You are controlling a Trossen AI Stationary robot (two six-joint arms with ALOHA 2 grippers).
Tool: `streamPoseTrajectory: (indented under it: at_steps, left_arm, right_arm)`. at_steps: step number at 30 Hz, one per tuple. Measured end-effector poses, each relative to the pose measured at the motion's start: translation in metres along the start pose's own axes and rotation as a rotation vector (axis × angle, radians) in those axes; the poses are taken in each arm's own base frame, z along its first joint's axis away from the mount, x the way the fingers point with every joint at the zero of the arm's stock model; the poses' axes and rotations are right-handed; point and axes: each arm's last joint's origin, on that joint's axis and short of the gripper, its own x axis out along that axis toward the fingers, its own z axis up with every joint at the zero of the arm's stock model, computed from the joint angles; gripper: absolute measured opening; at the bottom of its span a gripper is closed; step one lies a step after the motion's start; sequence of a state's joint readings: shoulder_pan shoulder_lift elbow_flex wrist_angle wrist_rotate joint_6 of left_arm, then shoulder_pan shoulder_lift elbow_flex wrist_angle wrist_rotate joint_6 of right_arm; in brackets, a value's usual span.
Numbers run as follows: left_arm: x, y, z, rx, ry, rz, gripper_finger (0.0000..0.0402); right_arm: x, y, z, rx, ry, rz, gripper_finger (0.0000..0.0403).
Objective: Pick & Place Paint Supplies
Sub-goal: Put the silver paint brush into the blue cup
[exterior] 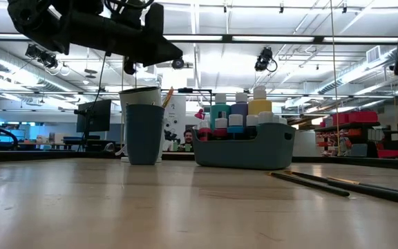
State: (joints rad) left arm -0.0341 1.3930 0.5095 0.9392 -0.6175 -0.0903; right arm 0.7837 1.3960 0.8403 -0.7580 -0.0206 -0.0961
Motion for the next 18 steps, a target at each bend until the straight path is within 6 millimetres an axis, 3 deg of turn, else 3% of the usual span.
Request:
streamPoseTrajectory:
  at_steps: [12,18]
  left_arm:
    - [0.002,0.004,0.001,-0.052,-0.005,0.016,0.0055]
    - [0.004,0.007,0.001,-0.073,-0.008,0.028,0.0055]
  right_arm:
    - [0.033,0.001,-0.019,-0.269,-0.071,-0.006,0.0116]
    - [0.046,0.002,-0.028,-0.298,-0.113,-0.004,0.0116]
